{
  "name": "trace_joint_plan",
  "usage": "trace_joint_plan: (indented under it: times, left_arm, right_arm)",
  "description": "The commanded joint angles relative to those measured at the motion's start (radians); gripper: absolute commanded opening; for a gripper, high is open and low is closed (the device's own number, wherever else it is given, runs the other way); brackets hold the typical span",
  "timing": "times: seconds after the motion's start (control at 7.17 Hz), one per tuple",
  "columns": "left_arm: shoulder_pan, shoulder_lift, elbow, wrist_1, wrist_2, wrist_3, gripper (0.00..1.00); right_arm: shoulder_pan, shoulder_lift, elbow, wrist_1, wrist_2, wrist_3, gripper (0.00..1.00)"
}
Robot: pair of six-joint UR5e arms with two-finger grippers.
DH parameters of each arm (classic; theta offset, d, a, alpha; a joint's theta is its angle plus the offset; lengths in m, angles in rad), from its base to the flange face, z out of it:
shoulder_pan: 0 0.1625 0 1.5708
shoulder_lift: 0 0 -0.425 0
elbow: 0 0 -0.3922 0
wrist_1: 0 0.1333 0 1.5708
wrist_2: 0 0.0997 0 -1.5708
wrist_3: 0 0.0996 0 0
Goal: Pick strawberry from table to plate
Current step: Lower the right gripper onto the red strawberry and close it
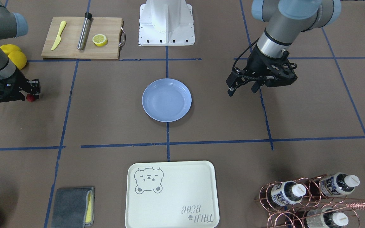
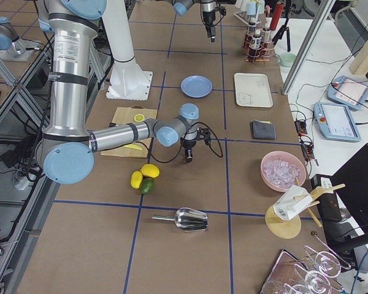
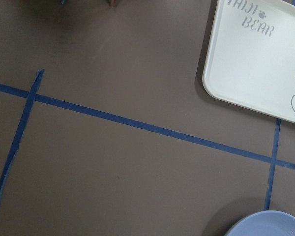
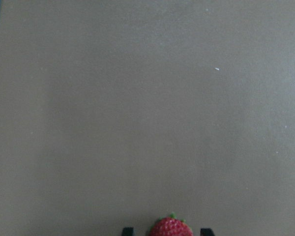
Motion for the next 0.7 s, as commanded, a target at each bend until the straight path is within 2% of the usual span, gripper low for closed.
trace_joint_plan:
  times: [0.0,0.28,0.42,0.56]
  left_arm:
    - [0.001,0.000,0.000,0.000,0.000,-0.001,1.00]
    - [0.001,-0.001,0.000,0.000,0.002,-0.001,1.00]
    - [0.001,-0.002,-0.002,0.000,0.002,-0.001,1.00]
    - [0.001,-0.003,-0.003,0.000,0.002,-0.001,1.00]
  right_arm:
    - [0.000,-0.003,0.000,0.001,0.001,-0.001,0.49]
    - [0.000,-0.006,0.000,-0.001,0.001,0.001,0.49]
    - [0.000,-0.006,0.000,-0.001,0.001,0.001,0.38]
    - [0.000,-0.006,0.000,0.002,-0.001,-0.001,0.10]
